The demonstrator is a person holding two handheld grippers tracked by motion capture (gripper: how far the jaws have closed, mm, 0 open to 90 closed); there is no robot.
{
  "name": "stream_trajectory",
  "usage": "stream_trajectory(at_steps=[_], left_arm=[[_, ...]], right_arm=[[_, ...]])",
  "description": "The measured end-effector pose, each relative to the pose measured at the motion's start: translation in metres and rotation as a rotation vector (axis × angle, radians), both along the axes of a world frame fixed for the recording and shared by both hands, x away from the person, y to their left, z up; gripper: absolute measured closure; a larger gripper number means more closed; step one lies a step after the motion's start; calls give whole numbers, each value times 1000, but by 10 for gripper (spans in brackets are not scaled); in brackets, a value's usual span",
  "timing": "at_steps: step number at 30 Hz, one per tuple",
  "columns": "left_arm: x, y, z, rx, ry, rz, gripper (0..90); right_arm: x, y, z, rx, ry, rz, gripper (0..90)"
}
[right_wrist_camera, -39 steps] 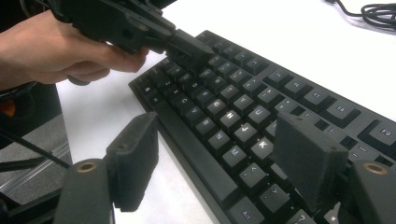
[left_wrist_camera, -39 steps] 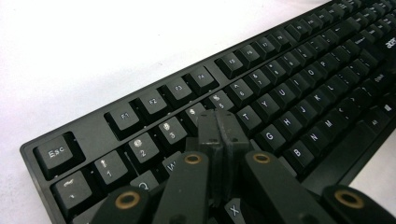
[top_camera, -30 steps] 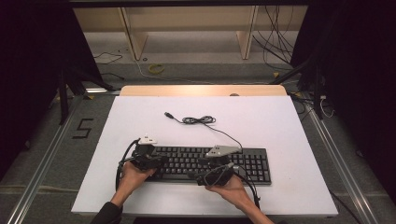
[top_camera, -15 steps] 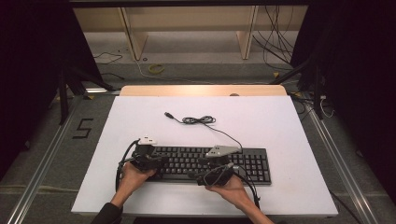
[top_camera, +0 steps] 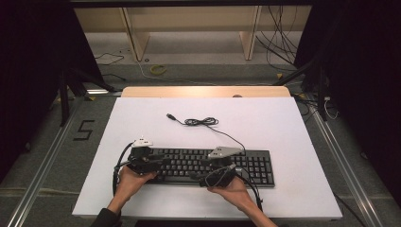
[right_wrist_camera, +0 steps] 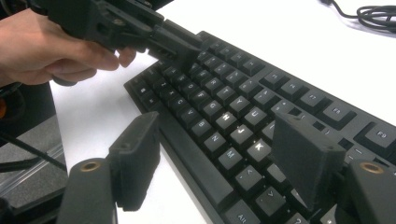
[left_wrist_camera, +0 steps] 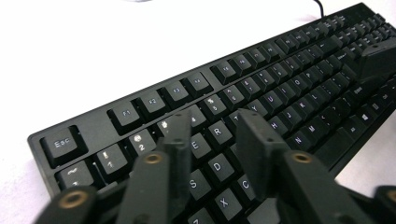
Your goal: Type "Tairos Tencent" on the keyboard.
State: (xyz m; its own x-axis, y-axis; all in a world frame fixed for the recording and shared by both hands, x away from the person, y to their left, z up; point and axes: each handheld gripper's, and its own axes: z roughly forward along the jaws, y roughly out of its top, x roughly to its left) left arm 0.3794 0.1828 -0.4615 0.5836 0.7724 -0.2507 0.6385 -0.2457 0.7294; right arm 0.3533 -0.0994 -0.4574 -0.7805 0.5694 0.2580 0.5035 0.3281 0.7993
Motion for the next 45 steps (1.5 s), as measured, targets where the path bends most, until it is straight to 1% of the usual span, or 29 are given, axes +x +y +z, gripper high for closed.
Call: stream_trajectory(at_steps=[4,6,7,10,13,17,23,29,31,35,41,45], left_arm=[[-4,3,0,-19,-1,6,548],[-6,5,1,-26,-10,9,515],[-7,5,1,-39,-15,14,502],[-9,8,2,-57,-32,20,476],[-12,10,2,-75,-46,28,456],[-16,12,2,-82,-57,23,435],[-21,16,2,-108,-73,34,391],[-26,20,2,-118,-86,43,361],[-28,20,3,-121,-93,46,358],[-30,21,3,-119,-98,41,354],[-32,23,1,-123,-98,47,348],[-34,23,0,-123,-96,47,341]], right_arm=[[1,2,0,-10,-6,0,382],[1,3,0,-16,-4,-2,421],[2,4,0,-19,-6,-2,438],[4,6,-1,-29,-3,-5,507],[5,9,-2,-32,2,0,570],[6,13,-3,-41,1,7,642],[9,18,-5,-54,11,17,739],[11,24,-8,-76,10,28,827],[12,25,-9,-83,13,23,857],[14,26,-11,-92,16,17,900],[16,29,-15,-118,19,14,900],[17,31,-16,-125,22,17,900]])
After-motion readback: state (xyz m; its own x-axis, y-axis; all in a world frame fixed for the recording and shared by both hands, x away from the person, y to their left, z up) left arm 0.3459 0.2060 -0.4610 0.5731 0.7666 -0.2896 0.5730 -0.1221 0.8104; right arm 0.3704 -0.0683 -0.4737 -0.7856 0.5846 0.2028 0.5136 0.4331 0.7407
